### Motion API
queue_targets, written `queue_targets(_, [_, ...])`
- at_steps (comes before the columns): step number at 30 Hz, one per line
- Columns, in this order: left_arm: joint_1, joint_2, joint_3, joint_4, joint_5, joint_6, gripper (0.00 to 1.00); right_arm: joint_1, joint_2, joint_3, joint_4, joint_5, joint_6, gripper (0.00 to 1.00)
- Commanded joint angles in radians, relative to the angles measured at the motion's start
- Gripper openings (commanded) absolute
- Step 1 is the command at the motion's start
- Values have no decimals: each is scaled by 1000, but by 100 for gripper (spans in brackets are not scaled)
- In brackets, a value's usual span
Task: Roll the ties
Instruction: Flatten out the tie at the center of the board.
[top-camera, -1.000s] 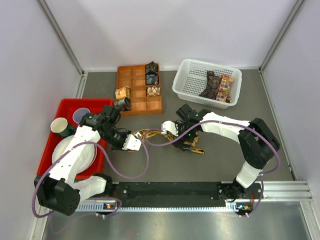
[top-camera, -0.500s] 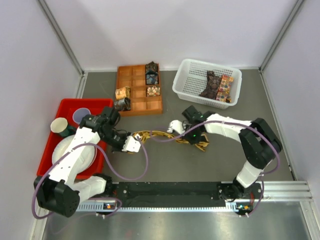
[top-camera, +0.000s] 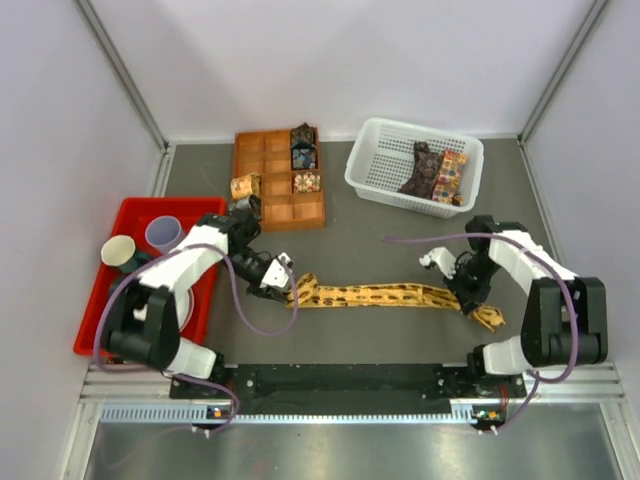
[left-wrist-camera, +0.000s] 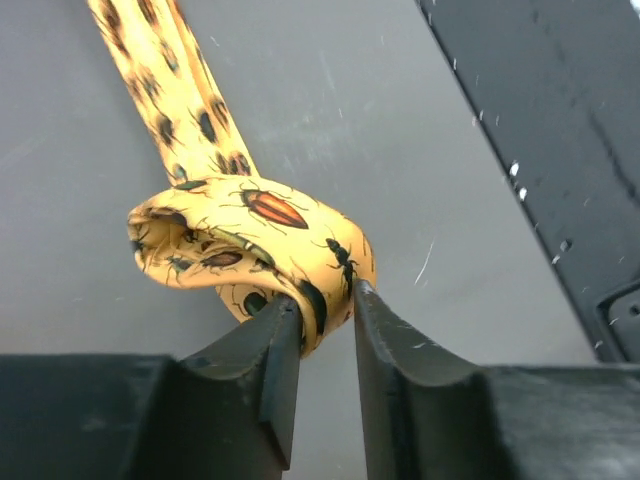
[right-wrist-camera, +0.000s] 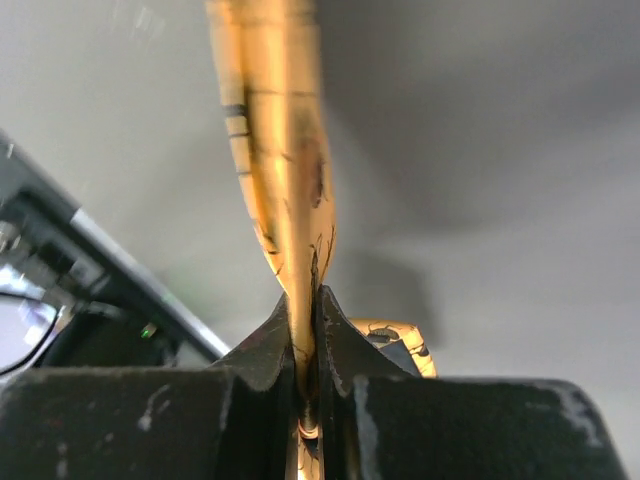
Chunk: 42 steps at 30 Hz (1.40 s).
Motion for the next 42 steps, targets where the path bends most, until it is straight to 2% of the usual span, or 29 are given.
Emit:
queue_targets(1, [5,113,23,0,-51,195,36,-53,109,-4,-65,-4,-90,0])
queue_targets(4, [74,77,-26,9,-140,256,45,-93,176,62,-109,-24,-90,0])
queue_targets(5, [120,63,-25,9,-153,259,47,-99,203,98,-120,-31,-93,0])
queue_targets(6, [147,39,-19,11,-148,241,54,-105,214,115,-134,-38,-92,0])
queue_targets(7, [172,31,4,18,-147,224,55,-108,220,129,-144,-52,-92,0])
queue_targets(9, [212,3,38,47,-148,108,56,-108,234,160,-170,-60,-90,0])
queue_targets(12, [192,-58,104,75,-67,-88,67,-108,243,181,-190,-72,-87,0])
queue_targets(13, [160,-75,119,115,-75,-194,71,-107,243,180,-190,-69,-84,0])
queue_targets(14, [51,-92,121,215,-119,-409,71,-107,245,178,-184,-64,-81,0])
queue_targets(15, [-16,-112,113,234,-166,-467,71,-107,254,177,-183,-60,-78,0])
queue_targets(16, [-80,-121,101,251,-258,-503,68,-107,259,174,-178,-52,-76,0])
queue_targets(17, [-208,-130,84,337,-304,-624,67,-108,268,175,-177,-49,-67,0])
queue_targets(19, [-317,-126,47,402,-390,-731,65,-108,299,180,-171,-47,-55,0])
queue_targets(20, [-405,-85,49,414,-453,-794,62,-108,305,184,-172,-49,-46,0])
queue_targets(22, [-508,-28,69,423,-525,-848,60,-110,322,194,-172,-51,-36,0])
queue_targets(23, [-530,38,79,423,-576,-880,53,-110,326,197,-172,-51,-32,0])
queue_targets(25, [-571,99,110,434,-602,-911,46,-111,337,207,-177,-51,-27,0])
queue_targets(26, [-584,162,124,436,-628,-937,39,-116,340,209,-174,-51,-24,0])
queue_targets(29, [-618,256,148,457,-671,-966,32,-125,346,221,-175,-51,-21,0])
queue_targets(30, [-621,276,148,460,-711,-969,24,-133,348,223,-172,-47,-21,0])
queue_targets(32, [-622,323,162,398,-772,-968,20,-142,352,224,-175,-40,-26,0])
queue_targets(34, [-593,327,155,316,-835,-927,11,-162,351,221,-174,-24,-38,0])
queue_targets(36, [-553,252,88,298,-858,-893,7,-177,354,221,-169,-11,-46,0])
queue_targets(42, [-290,28,-42,166,-881,-678,1,-197,369,226,-166,-9,-58,0])
